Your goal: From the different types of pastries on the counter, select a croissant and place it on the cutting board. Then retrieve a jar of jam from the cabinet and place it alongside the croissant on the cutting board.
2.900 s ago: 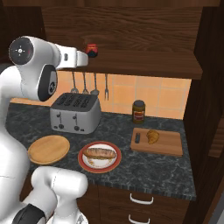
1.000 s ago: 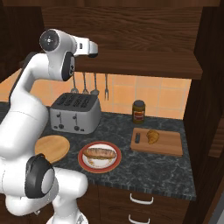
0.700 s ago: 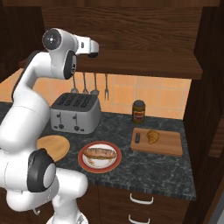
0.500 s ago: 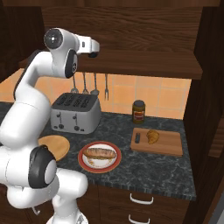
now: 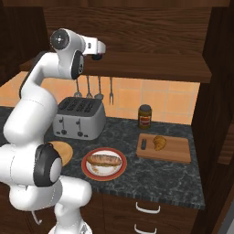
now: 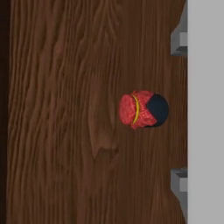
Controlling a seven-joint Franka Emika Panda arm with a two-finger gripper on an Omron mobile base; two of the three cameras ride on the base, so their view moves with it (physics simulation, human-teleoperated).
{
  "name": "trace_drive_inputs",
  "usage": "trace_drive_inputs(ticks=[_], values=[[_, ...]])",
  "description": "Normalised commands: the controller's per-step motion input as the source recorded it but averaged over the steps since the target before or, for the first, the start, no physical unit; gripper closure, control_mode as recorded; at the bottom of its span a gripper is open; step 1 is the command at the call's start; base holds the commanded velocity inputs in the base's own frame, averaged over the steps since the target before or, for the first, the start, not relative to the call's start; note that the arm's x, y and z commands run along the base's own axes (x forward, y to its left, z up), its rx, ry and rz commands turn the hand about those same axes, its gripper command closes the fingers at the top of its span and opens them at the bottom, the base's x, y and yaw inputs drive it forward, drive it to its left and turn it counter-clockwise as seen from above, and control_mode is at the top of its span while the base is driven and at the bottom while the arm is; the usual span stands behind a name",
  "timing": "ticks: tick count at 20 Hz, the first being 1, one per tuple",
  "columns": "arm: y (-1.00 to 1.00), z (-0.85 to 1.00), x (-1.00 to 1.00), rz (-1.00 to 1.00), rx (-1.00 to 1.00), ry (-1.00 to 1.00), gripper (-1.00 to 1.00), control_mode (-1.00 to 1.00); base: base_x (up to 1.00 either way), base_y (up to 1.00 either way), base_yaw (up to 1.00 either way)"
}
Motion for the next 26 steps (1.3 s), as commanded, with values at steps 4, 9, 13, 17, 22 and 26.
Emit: trace_drive_inputs(ticks=[4,9,13,17,22,26], values=[[0.0,-0.11,0.28,0.0,0.0,0.0,-1.0,-1.0,0.0,0.0,0.0],[0.0,-0.01,0.36,0.0,0.0,0.0,-1.0,-1.0,0.0,0.0,0.0],[0.0,0.0,0.31,0.0,0.0,0.0,-1.0,-1.0,0.0,0.0,0.0],[0.0,-0.01,0.24,0.0,0.0,0.0,-1.0,-1.0,0.0,0.0,0.0],[0.0,-0.15,0.05,0.0,0.0,0.0,-1.0,-1.0,0.0,0.0,0.0],[0.0,-0.09,0.09,0.0,0.0,0.0,-1.0,-1.0,0.0,0.0,0.0]])
